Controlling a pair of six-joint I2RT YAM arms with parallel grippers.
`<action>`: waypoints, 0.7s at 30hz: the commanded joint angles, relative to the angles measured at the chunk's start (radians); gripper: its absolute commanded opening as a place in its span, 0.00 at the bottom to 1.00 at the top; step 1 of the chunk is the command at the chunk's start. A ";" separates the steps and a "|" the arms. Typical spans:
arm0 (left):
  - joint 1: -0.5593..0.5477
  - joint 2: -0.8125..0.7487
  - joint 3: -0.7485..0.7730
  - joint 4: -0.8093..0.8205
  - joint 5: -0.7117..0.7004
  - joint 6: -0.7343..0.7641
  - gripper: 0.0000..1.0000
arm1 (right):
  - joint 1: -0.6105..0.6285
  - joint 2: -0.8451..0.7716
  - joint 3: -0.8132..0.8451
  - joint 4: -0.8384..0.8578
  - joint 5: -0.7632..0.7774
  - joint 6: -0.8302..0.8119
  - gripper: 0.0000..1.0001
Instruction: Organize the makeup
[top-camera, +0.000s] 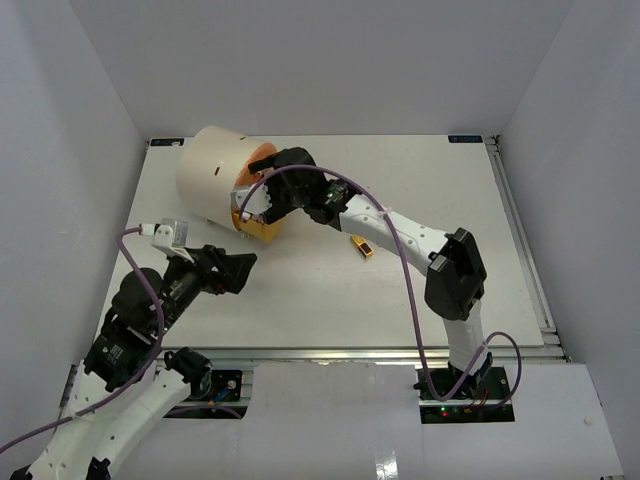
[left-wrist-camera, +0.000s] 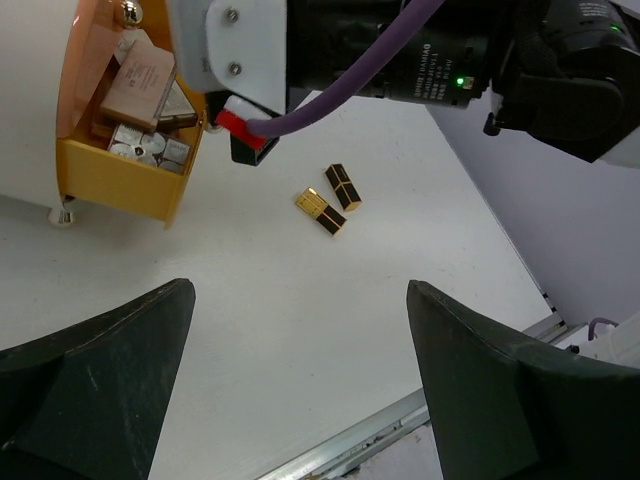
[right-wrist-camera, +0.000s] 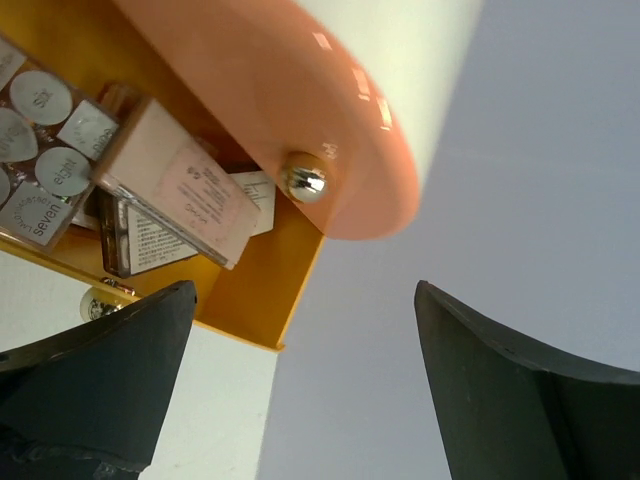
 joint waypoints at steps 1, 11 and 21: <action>0.003 0.137 0.082 0.023 -0.084 0.070 0.98 | -0.108 -0.174 -0.024 0.061 -0.090 0.394 0.96; 0.017 0.511 0.363 0.093 -0.209 0.256 0.98 | -0.338 -0.377 -0.380 0.210 -0.338 1.050 0.55; 0.486 0.923 0.704 0.079 0.212 0.257 0.67 | -0.342 -0.271 -0.429 0.238 -0.433 1.383 0.24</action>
